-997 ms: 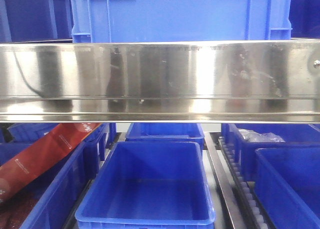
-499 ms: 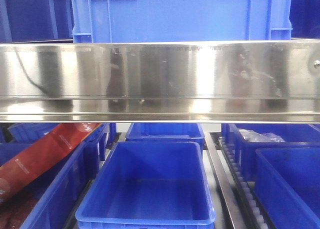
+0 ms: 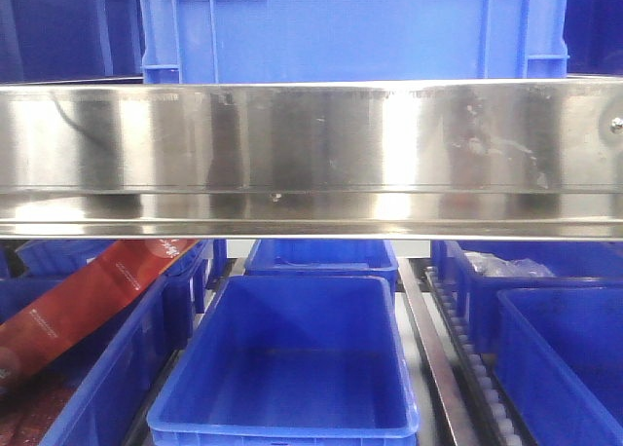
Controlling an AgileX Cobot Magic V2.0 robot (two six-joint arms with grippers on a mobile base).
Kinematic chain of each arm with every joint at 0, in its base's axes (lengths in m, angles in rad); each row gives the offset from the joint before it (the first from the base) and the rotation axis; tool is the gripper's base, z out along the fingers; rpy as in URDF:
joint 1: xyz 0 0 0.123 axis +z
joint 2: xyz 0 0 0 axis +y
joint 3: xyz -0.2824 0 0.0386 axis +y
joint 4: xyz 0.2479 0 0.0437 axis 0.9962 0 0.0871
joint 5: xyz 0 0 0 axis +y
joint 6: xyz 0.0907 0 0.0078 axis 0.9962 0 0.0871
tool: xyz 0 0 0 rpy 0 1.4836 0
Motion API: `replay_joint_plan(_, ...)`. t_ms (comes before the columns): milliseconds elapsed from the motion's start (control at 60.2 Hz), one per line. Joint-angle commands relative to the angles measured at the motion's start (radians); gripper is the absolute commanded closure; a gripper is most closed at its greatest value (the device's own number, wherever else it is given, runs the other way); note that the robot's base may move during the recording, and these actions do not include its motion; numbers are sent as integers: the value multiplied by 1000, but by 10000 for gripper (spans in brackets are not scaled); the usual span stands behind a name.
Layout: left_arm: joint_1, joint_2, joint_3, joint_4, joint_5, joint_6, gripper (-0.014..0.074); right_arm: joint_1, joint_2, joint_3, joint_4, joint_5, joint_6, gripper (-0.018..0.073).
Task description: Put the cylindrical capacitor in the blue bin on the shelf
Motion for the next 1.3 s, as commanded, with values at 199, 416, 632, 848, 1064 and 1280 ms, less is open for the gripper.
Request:
replay_joint_plan(199, -5, -410, 449, 86, -206, -71, 707, 0, 64, -7, 0, -30, -3, 721)
replay_joint_plan(416, -5, -733, 782, 136, -294, -230, 707, 0, 106, -7, 0, -48, -3, 721)
replay_joint_plan(632, -5, -1019, 1009, 145, -311, -307, 707, 0, 167, -12, 0, -130, -16, 721)
replay_joint_plan(848, -5, -1179, 1080, 197, -309, -310, 707, 29, 357, -208, 0, -148, -77, 721)
replay_joint_plan(1064, -5, -1184, 1080, 208, -305, -310, 707, 174, 680, -605, 0, -94, -119, 721)
replay_joint_plan(1280, -5, -1184, 1080, 208, -305, -310, 707, 260, 1003, -939, 0, 29, -119, 721)
